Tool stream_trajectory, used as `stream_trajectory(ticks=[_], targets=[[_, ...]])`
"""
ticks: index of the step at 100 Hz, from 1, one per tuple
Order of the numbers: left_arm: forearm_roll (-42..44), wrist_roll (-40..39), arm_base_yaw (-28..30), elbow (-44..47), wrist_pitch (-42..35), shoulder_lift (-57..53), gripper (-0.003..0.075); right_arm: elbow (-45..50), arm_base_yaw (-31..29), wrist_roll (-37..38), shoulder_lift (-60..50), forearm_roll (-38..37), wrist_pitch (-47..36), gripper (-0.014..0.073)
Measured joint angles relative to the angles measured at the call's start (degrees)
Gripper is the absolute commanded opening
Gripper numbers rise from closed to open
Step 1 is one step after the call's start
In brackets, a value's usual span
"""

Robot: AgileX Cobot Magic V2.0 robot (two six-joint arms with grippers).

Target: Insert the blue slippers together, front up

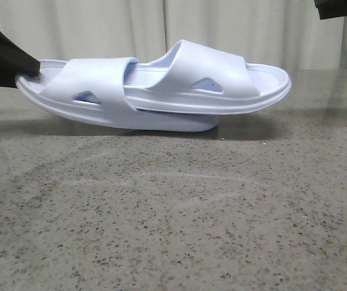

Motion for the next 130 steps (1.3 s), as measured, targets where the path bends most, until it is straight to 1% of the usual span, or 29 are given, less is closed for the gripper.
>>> stream_trajectory(ticks=[6, 13, 26, 38, 43, 50, 58, 71, 82, 83, 90, 100, 108, 123, 130], targets=[[0.39, 0.10, 0.00, 0.00, -0.68, 0.00, 0.0367, 0.00, 0.00, 0.11, 0.00, 0.00, 0.00, 0.0079], [1.24, 0.37, 0.00, 0.00, -1.59, 0.00, 0.0400, 0.00, 0.00, 0.11, 0.00, -0.10, 0.00, 0.0079], [2.80, 2.26, 0.00, -0.35, -2.25, 0.00, 0.0398, 0.00, 0.00, 0.11, 0.00, -0.10, 0.00, 0.0079], [4.60, 3.03, 1.02, -2.61, -0.64, -0.39, 0.0396, 0.00, 0.00, 0.11, 0.00, -0.10, 0.09, 0.0069], [5.13, 3.07, 1.63, -4.10, 0.53, -1.00, 0.0391, 0.00, 0.00, 0.11, -0.12, -0.22, 0.09, 0.0041], [5.52, 3.17, 2.21, -5.89, 2.09, -2.34, 0.0379, 0.00, 0.00, 0.11, -0.55, -0.80, 0.09, -0.0025], [6.04, 3.30, 2.33, -7.61, 3.12, -4.44, 0.0323, 0.00, 0.00, 0.22, -1.73, -1.76, 0.09, -0.0097], [6.61, 3.44, 2.33, -9.30, 3.23, -8.79, 0.0177, 0.46, 0.00, 0.22, -4.84, -2.36, 0.09, -0.0096], [7.60, 3.48, 2.33, -9.53, 1.95, -12.57, 0.0027, 2.58, 0.00, 0.22, -8.61, -2.08, -0.38, -0.0096], [7.77, 3.48, 2.33, -9.53, 1.43, -13.09, 0.0015, 2.77, 0.00, 0.22, -9.14, -1.94, -0.52, -0.0096], [9.10, 3.57, 2.33, -9.53, -0.60, -15.69, 0.0015, 5.07, 0.00, 0.22, -12.08, -1.44, -2.97, -0.0094], [10.73, 3.57, 1.94, -9.40, -4.71, -19.18, 0.0015, 9.46, 0.32, 0.22, -16.82, -0.90, -9.07, -0.0085], [11.99, 3.57, 0.37, -8.28, -10.73, -22.75, 0.0015, 12.91, 1.91, 0.22, -20.82, -0.76, -14.89, -0.0085], [14.61, 3.57, -6.18, -4.64, -22.41, -29.12, 0.0015, 18.53, 6.92, 0.11, -28.17, -0.64, -26.26, -0.0085], [15.87, 3.61, -9.72, -2.08, -28.41, -32.20, 0.0015, 20.14, 9.58, 0.03, -30.85, -1.80, -30.37, -0.0085]])
